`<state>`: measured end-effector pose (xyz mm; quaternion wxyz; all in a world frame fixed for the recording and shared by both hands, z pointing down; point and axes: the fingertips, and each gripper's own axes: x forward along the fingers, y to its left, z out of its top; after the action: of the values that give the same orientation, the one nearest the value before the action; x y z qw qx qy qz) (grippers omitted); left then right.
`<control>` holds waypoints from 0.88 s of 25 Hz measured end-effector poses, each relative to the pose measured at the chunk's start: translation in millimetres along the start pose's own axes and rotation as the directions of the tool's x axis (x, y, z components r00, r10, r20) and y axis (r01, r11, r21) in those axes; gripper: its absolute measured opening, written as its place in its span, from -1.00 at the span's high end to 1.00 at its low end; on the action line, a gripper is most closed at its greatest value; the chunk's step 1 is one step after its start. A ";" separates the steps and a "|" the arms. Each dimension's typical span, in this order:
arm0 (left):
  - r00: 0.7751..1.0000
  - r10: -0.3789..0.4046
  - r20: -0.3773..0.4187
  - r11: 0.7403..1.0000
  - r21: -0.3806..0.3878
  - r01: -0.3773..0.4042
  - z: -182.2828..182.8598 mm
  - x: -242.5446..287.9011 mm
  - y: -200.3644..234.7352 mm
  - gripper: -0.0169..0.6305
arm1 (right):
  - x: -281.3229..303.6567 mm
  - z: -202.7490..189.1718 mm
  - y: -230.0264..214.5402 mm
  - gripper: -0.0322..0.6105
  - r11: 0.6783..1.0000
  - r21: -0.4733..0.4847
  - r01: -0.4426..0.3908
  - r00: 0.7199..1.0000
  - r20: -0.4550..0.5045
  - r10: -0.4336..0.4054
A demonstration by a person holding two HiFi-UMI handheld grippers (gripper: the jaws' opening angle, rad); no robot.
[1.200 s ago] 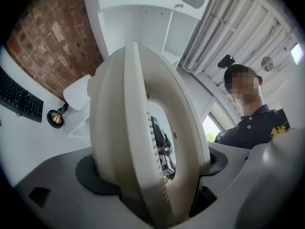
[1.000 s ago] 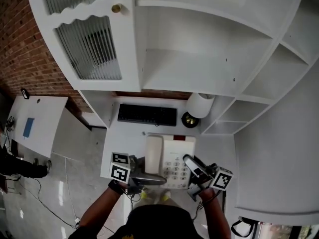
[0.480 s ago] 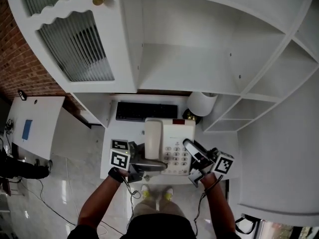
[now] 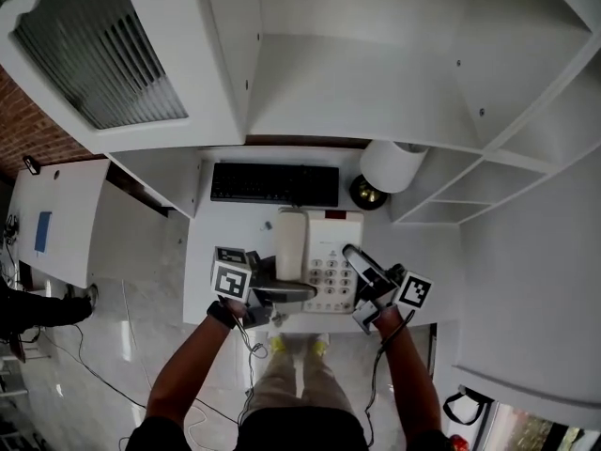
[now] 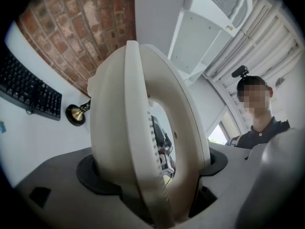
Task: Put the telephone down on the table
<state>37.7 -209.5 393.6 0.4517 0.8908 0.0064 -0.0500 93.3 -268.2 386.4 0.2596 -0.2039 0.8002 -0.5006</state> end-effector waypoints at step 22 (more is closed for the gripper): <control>1.000 0.018 0.007 0.991 -0.130 -0.017 -73.1 -7.8 127.9 -0.52 | -26.7 -41.0 -149.1 0.28 0.992 0.104 0.071 0.997 -0.011 -0.070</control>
<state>43.3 -226.1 540.2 0.5090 0.8594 -0.0002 -0.0493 98.7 -285.9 542.2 0.2489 -0.2163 0.7664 -0.5513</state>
